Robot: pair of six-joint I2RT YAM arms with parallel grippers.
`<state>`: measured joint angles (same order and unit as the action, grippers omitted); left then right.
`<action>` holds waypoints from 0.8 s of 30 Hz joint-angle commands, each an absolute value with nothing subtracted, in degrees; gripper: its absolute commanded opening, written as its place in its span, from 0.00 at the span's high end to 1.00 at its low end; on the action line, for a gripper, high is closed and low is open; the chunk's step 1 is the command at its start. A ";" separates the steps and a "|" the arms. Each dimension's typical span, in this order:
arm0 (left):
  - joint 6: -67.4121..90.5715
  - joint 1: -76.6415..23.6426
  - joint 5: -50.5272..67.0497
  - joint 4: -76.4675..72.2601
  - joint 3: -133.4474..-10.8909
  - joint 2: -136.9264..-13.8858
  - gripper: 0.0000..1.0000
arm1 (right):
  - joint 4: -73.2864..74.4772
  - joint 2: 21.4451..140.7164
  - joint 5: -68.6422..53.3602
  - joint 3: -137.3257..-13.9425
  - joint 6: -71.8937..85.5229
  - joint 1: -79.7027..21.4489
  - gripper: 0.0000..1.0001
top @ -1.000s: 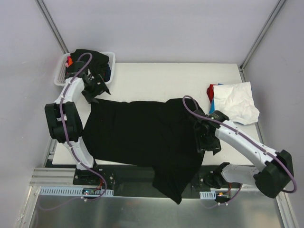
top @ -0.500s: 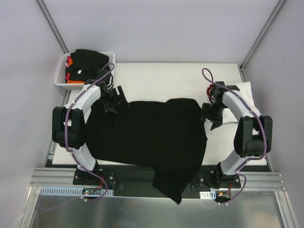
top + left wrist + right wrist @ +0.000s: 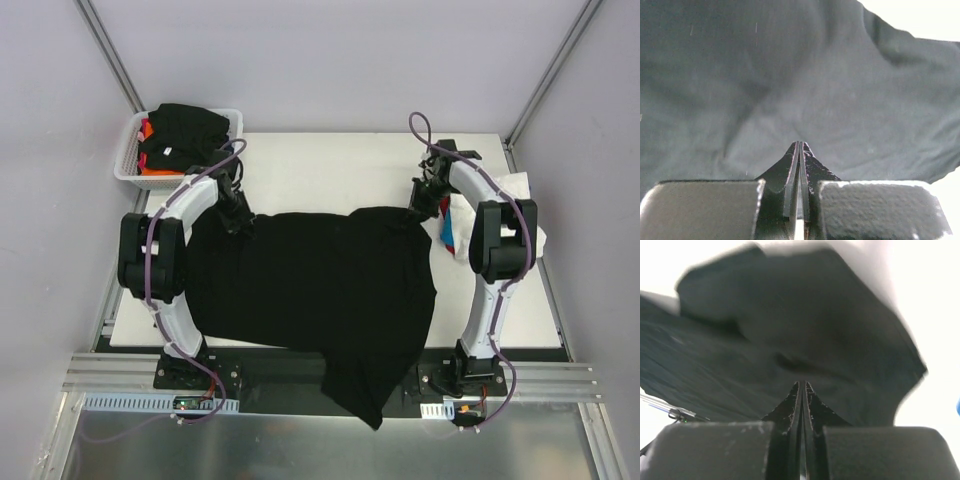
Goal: Fold and stack the t-shirts
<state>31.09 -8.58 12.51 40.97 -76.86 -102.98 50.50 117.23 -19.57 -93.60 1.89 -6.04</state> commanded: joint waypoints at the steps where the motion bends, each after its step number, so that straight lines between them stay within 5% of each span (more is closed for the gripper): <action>1: 31.03 -8.70 10.99 41.93 -79.72 -106.96 1.00 | 48.52 120.32 -24.78 -97.12 2.55 -8.00 0.99; 13: 29.79 -8.61 13.53 39.03 -73.75 -107.58 1.00 | 40.61 115.32 -26.01 -78.59 1.93 -9.58 0.99; 24: 31.38 -8.61 16.79 36.39 -62.50 -100.99 1.00 | 40.43 111.10 -24.18 -76.99 2.55 -9.49 0.99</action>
